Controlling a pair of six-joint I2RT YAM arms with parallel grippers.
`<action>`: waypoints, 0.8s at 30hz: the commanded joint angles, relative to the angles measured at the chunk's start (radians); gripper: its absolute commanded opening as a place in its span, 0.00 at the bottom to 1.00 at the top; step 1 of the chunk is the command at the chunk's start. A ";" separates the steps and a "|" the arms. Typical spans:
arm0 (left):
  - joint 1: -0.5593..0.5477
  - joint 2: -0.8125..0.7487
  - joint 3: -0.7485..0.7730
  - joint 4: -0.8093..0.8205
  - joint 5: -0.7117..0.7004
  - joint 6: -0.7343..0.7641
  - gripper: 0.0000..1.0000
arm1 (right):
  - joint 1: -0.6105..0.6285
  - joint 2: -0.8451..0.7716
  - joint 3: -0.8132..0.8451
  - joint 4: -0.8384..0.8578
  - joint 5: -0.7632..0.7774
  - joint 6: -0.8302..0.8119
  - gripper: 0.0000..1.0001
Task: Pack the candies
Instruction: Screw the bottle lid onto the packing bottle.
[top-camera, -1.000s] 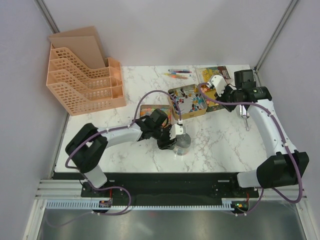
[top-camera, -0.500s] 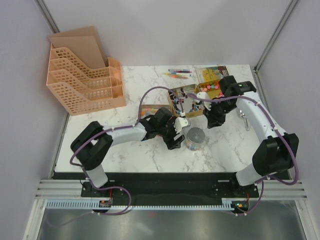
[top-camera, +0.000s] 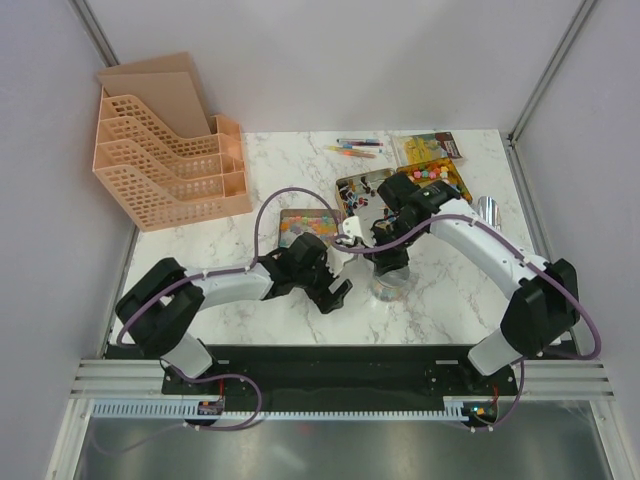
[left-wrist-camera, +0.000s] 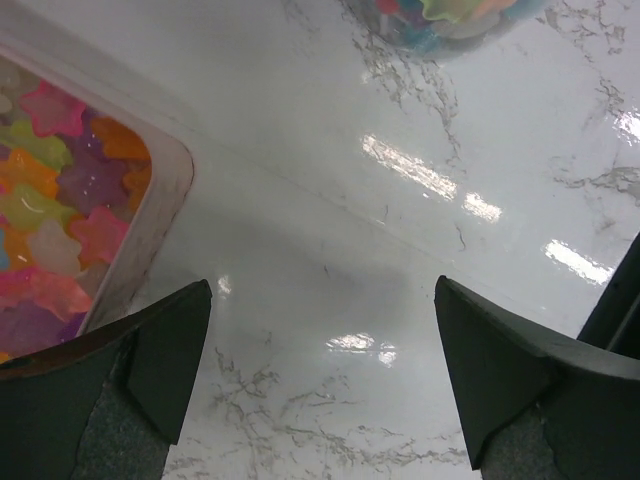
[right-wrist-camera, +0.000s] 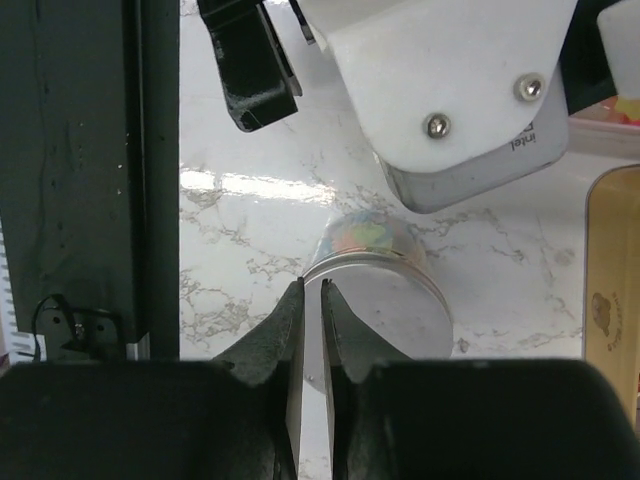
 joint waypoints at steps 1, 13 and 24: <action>0.029 -0.069 -0.041 0.000 0.022 -0.085 1.00 | 0.007 0.021 -0.031 0.090 -0.006 -0.008 0.17; 0.041 -0.074 -0.076 0.015 0.072 -0.148 0.97 | 0.003 -0.022 -0.042 0.143 0.071 0.023 0.13; 0.029 -0.068 -0.098 0.067 0.049 -0.136 0.94 | -0.020 -0.082 -0.130 0.130 0.169 -0.002 0.12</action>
